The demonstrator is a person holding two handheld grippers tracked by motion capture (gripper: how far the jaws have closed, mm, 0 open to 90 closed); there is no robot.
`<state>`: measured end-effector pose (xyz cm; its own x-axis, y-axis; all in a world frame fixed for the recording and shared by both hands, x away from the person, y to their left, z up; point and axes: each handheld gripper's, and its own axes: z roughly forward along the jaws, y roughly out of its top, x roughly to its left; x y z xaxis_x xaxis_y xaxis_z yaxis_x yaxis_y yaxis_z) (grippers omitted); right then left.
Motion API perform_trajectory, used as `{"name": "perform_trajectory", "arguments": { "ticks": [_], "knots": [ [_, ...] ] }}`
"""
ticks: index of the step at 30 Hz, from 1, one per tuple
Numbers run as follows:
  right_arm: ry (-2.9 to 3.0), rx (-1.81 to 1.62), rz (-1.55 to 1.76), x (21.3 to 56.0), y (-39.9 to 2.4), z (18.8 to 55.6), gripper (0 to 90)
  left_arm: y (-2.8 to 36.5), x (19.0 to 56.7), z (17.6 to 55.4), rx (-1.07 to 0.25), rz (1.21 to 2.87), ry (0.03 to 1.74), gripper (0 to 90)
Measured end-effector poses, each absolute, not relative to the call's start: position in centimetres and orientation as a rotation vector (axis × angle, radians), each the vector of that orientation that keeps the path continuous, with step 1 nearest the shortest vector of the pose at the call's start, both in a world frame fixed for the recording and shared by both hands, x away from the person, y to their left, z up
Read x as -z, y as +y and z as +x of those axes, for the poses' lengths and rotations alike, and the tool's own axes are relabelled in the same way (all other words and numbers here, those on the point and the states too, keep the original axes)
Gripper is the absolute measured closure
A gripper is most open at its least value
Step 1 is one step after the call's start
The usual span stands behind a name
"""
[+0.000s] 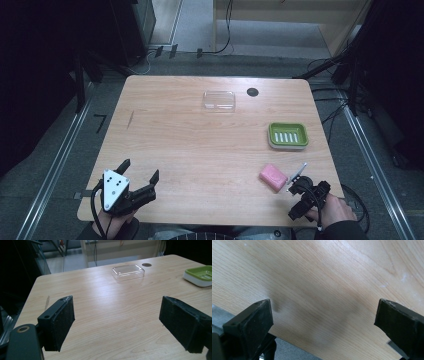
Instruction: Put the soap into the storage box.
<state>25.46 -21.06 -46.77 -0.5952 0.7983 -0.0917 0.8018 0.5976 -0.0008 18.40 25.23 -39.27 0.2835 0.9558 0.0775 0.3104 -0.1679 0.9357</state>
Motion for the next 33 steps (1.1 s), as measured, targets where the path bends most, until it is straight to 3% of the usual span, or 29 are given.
{"name": "perform_trajectory", "arguments": {
  "ticks": [33],
  "knots": [
    [2.731,-0.024,1.308,45.7,-19.6,27.3,0.8,24.7,39.3,18.8,-0.91,1.685,1.156,13.4]
  ]
}}
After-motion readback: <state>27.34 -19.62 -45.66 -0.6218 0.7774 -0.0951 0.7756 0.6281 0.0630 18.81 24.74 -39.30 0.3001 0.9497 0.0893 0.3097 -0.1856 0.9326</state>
